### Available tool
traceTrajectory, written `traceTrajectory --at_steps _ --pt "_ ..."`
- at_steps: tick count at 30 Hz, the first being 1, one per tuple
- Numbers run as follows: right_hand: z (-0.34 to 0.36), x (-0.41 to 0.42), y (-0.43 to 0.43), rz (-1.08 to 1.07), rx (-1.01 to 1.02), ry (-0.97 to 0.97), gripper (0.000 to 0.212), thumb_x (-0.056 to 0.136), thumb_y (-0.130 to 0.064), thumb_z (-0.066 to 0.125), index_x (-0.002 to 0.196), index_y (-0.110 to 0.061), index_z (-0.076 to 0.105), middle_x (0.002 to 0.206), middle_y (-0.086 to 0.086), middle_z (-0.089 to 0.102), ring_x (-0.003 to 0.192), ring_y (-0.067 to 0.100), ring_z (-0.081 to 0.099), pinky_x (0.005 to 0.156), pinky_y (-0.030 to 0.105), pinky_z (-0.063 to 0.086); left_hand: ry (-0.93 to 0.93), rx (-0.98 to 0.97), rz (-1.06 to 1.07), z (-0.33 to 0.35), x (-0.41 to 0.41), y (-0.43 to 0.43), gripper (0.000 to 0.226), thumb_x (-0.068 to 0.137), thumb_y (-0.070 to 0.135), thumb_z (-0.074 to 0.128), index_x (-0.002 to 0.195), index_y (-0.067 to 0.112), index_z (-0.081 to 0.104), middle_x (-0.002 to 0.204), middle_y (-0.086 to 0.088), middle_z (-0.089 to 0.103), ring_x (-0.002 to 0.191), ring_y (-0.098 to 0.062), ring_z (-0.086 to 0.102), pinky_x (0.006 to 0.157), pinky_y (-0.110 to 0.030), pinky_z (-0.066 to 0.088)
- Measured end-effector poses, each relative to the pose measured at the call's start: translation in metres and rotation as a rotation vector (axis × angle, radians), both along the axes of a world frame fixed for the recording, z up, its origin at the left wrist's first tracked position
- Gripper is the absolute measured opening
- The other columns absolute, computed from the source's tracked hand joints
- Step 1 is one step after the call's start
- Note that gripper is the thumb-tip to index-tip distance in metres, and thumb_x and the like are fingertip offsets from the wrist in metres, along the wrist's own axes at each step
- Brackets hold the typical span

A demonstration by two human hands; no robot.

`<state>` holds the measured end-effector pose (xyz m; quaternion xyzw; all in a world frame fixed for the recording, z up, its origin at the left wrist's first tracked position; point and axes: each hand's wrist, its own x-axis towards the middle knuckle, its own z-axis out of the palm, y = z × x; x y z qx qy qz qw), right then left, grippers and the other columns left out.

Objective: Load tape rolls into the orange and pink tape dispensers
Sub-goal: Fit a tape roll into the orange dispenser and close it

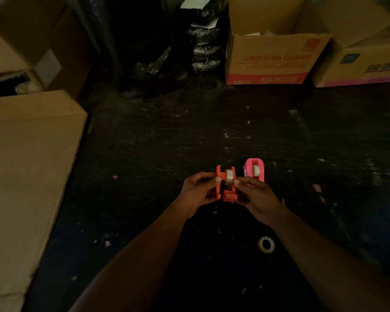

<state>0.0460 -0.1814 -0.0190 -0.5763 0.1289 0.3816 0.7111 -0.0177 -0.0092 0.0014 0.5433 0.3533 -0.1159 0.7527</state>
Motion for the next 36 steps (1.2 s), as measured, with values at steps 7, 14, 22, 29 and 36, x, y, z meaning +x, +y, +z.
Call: traceTrajectory --at_steps 7,14,22,29,36 --pt "0.000 -0.006 0.001 0.036 0.020 -0.045 0.027 0.091 -0.008 0.063 0.116 -0.001 0.067 0.114 0.016 0.073 0.107 0.031 0.070 0.089 0.047 0.057 -0.006 0.013 -0.017 -0.002 -0.002 -0.006 0.032 0.089 0.017 0.072 0.119 0.011 0.065 0.112 -0.009 0.074 0.089 -0.020 0.074 0.063 -0.027 0.061" --pt "-0.005 0.002 0.006 0.056 -0.081 -0.146 0.023 0.091 -0.008 0.062 0.111 -0.003 0.070 0.111 0.016 0.074 0.104 0.032 0.071 0.094 0.051 0.055 0.014 -0.097 -0.020 -0.010 0.004 -0.003 0.021 0.099 0.015 0.058 0.114 0.010 0.071 0.102 -0.009 0.077 0.086 -0.020 0.076 0.070 -0.032 0.063" --pt "-0.024 0.014 0.024 0.280 -0.502 -0.481 0.018 0.092 -0.017 0.063 0.108 -0.019 0.073 0.100 0.001 0.074 0.092 0.018 0.071 0.084 0.035 0.058 0.120 0.113 -0.079 -0.042 0.020 0.009 0.028 0.097 0.009 0.058 0.122 0.015 0.070 0.111 -0.009 0.075 0.094 -0.021 0.075 0.080 -0.037 0.063" --pt "-0.035 0.011 0.032 0.303 -0.610 -0.656 0.018 0.088 -0.017 0.066 0.106 -0.020 0.066 0.101 -0.001 0.072 0.091 0.014 0.068 0.084 0.041 0.057 0.069 0.257 -0.128 -0.055 0.022 0.014 0.037 0.093 0.014 0.066 0.128 0.024 0.064 0.113 -0.004 0.073 0.096 -0.021 0.074 0.074 -0.040 0.064" --pt "-0.036 0.006 0.020 0.611 -0.741 -1.332 0.035 0.082 -0.010 0.062 0.116 -0.018 0.063 0.118 0.004 0.060 0.106 0.021 0.057 0.086 0.035 0.050 0.031 0.212 -0.148 -0.062 0.021 0.018 0.036 0.091 0.019 0.069 0.122 0.038 0.068 0.110 0.003 0.076 0.095 -0.017 0.076 0.084 -0.043 0.062"
